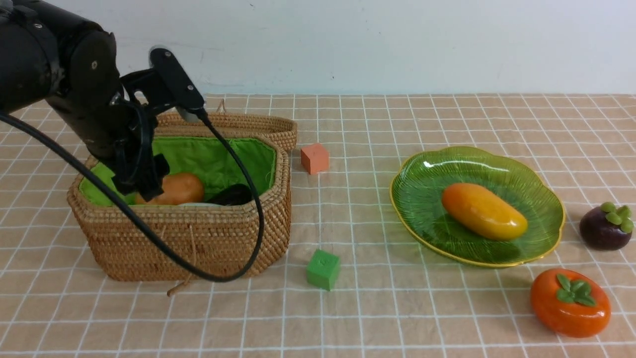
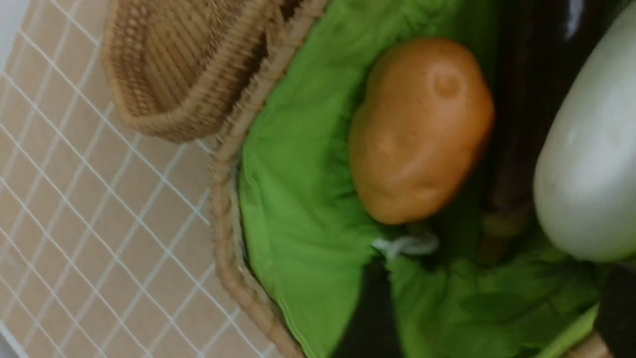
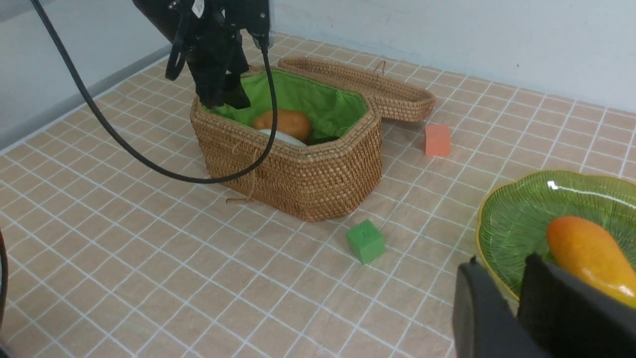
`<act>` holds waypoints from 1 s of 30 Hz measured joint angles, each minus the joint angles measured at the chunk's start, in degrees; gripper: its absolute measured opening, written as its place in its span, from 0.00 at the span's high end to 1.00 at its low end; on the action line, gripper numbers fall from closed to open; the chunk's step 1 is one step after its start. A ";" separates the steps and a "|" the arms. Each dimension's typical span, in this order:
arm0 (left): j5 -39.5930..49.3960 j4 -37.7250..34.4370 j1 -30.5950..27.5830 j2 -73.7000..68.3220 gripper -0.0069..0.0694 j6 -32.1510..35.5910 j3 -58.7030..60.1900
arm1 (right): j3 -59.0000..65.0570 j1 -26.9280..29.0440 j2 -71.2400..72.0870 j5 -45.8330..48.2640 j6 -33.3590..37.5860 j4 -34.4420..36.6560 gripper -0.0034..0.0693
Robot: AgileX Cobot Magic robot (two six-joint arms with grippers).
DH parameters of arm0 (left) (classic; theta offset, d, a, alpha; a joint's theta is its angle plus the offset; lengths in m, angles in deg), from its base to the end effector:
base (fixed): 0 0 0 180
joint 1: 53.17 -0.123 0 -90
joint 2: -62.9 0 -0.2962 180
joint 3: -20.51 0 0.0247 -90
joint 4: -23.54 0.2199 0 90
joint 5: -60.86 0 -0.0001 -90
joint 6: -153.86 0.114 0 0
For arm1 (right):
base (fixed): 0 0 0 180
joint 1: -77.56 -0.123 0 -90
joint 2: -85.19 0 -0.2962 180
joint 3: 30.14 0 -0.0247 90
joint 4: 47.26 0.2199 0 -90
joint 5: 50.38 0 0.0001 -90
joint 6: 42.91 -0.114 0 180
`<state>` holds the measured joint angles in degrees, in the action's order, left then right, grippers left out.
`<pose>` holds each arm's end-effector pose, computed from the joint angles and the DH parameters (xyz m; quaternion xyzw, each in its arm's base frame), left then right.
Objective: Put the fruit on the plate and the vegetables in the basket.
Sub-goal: Take a daikon with your left arm and place it on the basket on the left, then grab a tomato with your right arm and place it on the plate on the right.
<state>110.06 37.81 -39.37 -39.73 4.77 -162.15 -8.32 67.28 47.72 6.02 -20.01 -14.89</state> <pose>0.3396 -0.0615 0.3030 0.4131 0.8644 0.1502 0.2441 0.0268 0.0566 0.3999 -0.2254 0.7812 0.2208 0.5386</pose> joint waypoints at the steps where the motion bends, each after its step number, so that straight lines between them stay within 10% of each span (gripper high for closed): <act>1: 1.03 -1.02 0.05 0.65 0.08 -0.94 0.00 | 0.00 0.00 -0.63 0.50 -0.40 0.00 0.76; 7: 4.15 -11.44 5.14 9.30 0.14 -16.58 0.00 | 0.00 0.00 -10.90 2.50 -2.72 -0.50 0.75; 14: 4.04 -14.27 19.90 28.72 0.90 -33.69 9.82 | 0.00 0.39 -28.73 2.24 -8.14 -9.97 0.73; 21: -2.65 -20.22 26.07 47.50 0.93 -34.83 28.52 | 1.28 10.74 -39.05 1.23 -15.89 -19.35 0.72; 30: -20.34 -24.73 26.57 67.49 0.93 -30.91 47.38 | 7.48 26.84 -50.79 -13.56 -11.42 -5.67 0.46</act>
<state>89.72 13.08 -12.81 27.76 -26.14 -114.77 -0.84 94.12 -3.07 -7.54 -31.43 -20.57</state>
